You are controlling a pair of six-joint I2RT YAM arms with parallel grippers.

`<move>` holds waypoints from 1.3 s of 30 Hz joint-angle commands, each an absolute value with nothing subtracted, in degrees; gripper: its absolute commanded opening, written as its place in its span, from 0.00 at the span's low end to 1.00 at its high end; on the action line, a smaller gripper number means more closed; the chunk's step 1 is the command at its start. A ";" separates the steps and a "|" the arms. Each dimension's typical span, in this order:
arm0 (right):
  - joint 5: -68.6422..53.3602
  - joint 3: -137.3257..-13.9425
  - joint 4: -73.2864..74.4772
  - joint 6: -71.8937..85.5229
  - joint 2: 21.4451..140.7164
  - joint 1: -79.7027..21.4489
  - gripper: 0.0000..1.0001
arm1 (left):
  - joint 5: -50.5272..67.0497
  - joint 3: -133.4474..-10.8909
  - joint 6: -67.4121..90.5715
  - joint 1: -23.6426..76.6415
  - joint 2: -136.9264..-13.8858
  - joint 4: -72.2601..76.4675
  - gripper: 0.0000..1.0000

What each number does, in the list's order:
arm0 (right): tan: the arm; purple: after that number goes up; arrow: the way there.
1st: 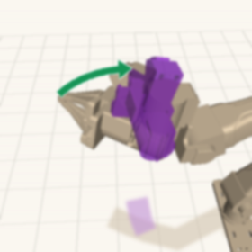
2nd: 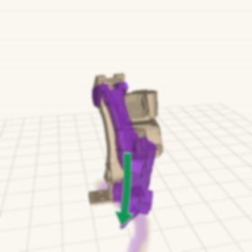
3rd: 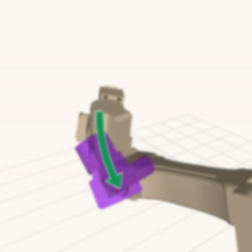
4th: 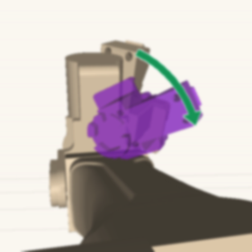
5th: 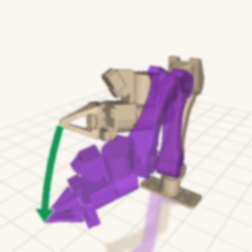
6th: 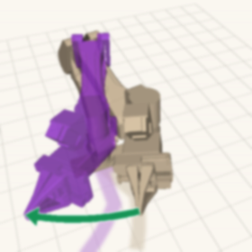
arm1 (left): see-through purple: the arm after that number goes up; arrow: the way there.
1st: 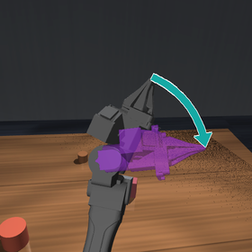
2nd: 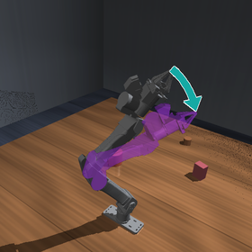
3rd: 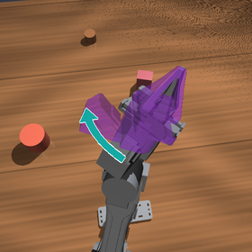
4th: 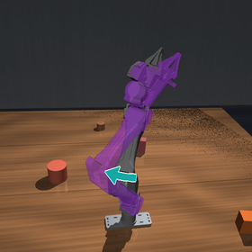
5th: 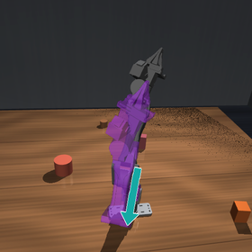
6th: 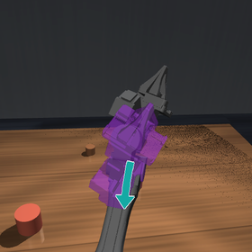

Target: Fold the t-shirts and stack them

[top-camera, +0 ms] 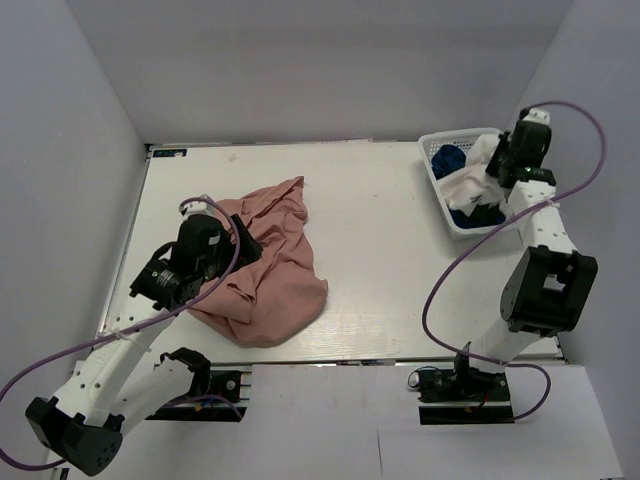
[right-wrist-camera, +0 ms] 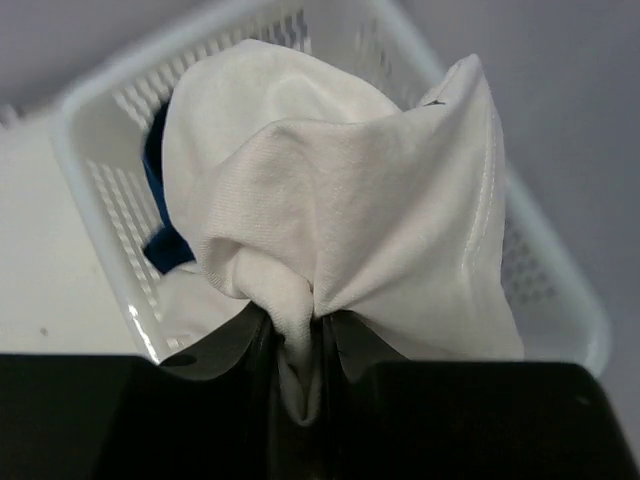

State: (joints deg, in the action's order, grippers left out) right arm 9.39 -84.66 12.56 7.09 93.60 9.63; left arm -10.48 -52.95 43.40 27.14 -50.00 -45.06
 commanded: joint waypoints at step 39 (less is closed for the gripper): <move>-5.01 -73.59 28.22 9.05 80.60 -36.11 0.90 | -28.65 -73.74 51.77 19.08 -86.48 -57.93 1.00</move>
